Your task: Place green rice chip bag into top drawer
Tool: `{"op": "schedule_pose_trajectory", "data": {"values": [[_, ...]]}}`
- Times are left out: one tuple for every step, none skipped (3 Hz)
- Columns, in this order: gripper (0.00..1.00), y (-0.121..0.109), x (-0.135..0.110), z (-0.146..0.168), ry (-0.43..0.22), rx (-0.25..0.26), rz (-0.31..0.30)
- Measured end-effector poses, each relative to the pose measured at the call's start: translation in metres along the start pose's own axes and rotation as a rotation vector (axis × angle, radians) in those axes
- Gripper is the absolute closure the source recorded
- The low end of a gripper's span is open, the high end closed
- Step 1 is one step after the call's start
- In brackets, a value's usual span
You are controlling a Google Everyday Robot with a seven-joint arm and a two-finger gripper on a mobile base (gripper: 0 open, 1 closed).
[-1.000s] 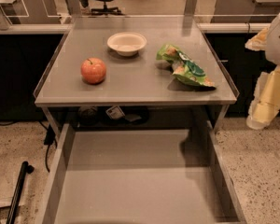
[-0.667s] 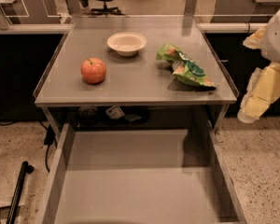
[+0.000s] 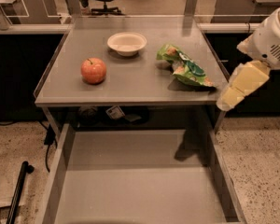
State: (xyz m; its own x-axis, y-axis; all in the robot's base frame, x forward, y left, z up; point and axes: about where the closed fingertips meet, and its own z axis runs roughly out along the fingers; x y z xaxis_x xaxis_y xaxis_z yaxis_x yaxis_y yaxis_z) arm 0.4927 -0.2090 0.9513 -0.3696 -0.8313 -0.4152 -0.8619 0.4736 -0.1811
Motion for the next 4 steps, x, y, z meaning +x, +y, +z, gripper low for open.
{"op": "schedule_pose_trajectory", "data": {"values": [[0.00,-0.010,-0.014,0.012,-0.062,0.006,0.024],[0.00,-0.019,-0.029,0.025,-0.123,0.018,0.030],[0.00,-0.019,-0.029,0.025,-0.123,0.018,0.030],[0.00,-0.027,-0.043,0.040,-0.148,0.037,0.035]]}}
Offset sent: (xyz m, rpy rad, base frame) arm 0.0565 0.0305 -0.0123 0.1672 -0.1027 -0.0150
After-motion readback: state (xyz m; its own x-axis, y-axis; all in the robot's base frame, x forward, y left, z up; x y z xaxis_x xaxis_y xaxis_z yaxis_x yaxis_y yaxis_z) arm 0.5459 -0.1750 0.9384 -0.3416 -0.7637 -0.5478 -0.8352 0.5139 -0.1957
